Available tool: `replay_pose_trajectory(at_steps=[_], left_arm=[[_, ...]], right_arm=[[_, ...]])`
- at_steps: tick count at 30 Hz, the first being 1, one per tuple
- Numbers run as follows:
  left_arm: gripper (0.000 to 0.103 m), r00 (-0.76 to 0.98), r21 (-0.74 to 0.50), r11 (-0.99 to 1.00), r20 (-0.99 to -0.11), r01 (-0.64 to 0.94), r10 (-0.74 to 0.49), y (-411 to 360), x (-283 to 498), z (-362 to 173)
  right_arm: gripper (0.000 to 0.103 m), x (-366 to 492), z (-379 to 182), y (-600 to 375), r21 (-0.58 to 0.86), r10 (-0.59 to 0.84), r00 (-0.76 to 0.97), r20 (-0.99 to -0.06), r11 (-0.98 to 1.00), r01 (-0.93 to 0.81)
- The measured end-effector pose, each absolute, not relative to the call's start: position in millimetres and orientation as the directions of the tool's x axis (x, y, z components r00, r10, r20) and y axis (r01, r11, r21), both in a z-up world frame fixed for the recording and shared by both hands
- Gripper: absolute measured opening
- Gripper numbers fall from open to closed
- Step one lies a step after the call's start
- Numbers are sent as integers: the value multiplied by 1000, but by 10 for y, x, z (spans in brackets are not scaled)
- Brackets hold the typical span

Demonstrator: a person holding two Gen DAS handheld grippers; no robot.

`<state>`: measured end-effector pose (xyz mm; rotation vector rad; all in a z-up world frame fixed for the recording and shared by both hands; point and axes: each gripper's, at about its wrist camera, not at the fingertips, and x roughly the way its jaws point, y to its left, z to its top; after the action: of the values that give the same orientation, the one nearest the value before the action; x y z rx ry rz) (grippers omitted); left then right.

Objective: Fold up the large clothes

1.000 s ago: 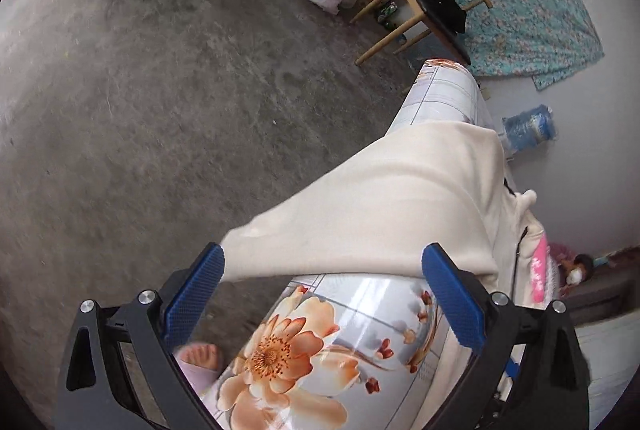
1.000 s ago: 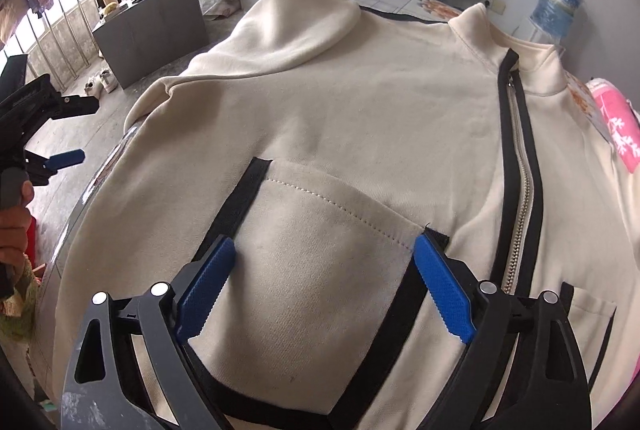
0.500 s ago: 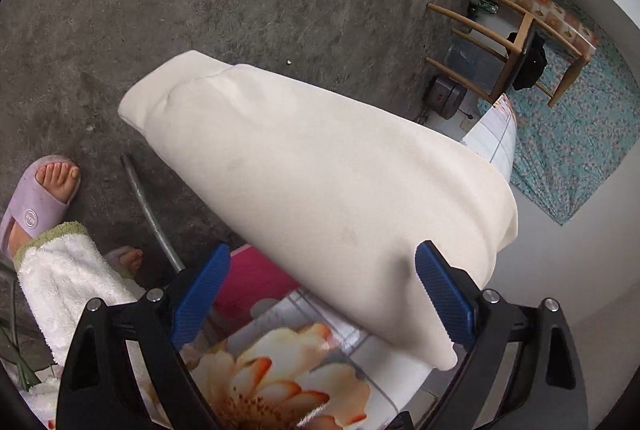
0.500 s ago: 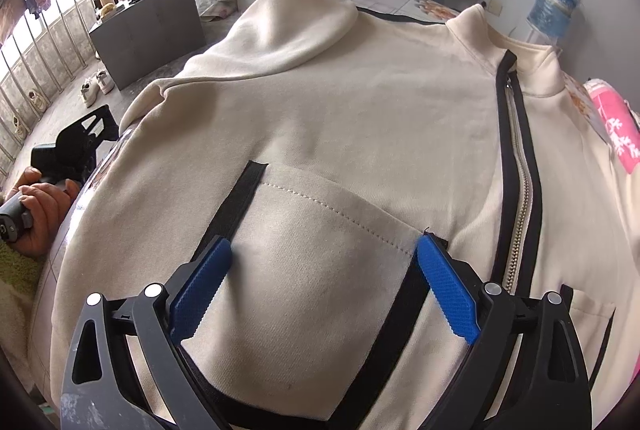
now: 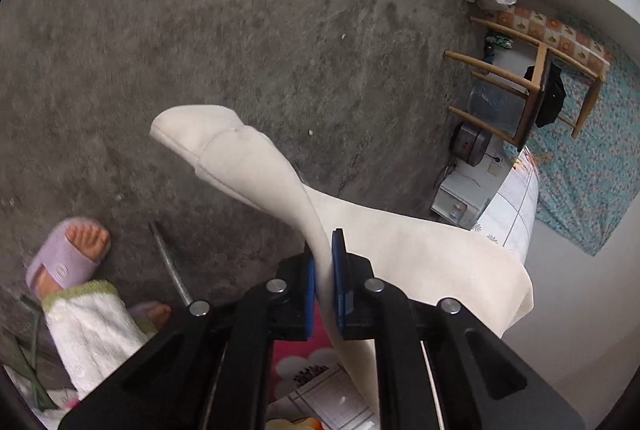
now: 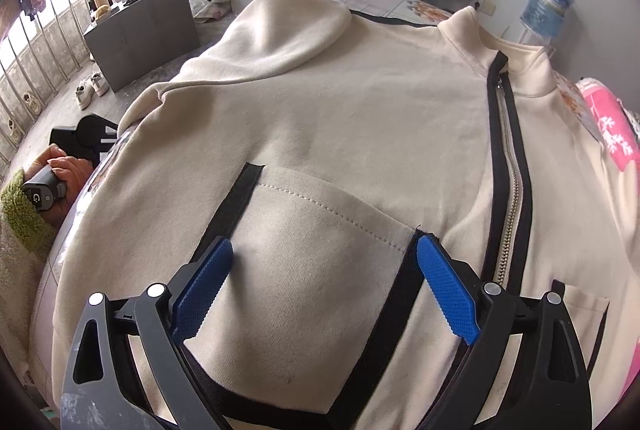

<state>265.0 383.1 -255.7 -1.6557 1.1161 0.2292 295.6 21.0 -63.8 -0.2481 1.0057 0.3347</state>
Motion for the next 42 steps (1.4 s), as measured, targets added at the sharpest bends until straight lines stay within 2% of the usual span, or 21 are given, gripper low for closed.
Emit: replay_pose_trajectory(at_steps=[3,6,8,10,12,14,17,19,24,25,27,28,33,35,37,42], left_arm=[[6,551,-653,247,-745,-715,-375,3985,2733,-1833],[6,596,-582,503,-788,-639,-153,3934,2806,-916],[6,648,-481,675,-762,-559,-7,3681,2837,-234],[6,715,-349,826,-694,-443,90,3230,2833,373],[6,770,-223,923,-629,-312,108,2680,2790,794],[7,800,-128,975,-596,-183,72,2123,2718,1029],[7,792,-33,999,-610,-25,0,1376,2588,1060],[7,760,-14,998,-647,68,-61,977,2530,932],[12,589,-68,980,-791,186,-166,292,2374,75],[15,552,-91,978,-814,186,-181,245,2344,-125],[32,504,-127,979,-842,159,-191,252,2291,-425],[34,500,-148,978,-842,148,-203,281,2239,-496],[67,563,-279,947,-762,158,-319,490,1953,-361],[72,588,-291,943,-739,160,-328,571,1866,-283],[72,599,-292,945,-735,145,-319,653,1838,-247],[72,593,-209,978,-789,-13,-161,867,1977,-383]], right_arm=[[88,2909,-480,123,-43,177,522,-834,923,-382],[88,2848,-255,-16,-32,194,563,-803,930,-366],[88,2782,-97,-142,-25,201,593,-780,936,-351],[88,2702,48,-280,-21,200,619,-759,944,-331],[88,2618,170,-445,-16,192,641,-743,953,-303],[88,2539,266,-633,0,185,656,-732,962,-272],[88,2408,359,-930,9,152,677,-720,978,-210],[88,2302,379,-1119,10,124,686,-717,986,-168],[88,2168,184,-1525,39,79,643,-762,996,-77],[88,2157,126,-1577,50,78,623,-778,997,-63],[88,2154,1,-1665,80,94,582,-808,996,-49],[88,2146,-58,-1692,94,104,560,-822,994,-47],[89,2275,-319,-1658,191,204,469,-859,979,-76],[89,2380,-419,-1589,206,219,441,-870,975,-79],[89,2476,-472,-1523,235,249,417,-874,968,-86],[89,2820,-93,-1348,372,394,439,-807,918,-140]])
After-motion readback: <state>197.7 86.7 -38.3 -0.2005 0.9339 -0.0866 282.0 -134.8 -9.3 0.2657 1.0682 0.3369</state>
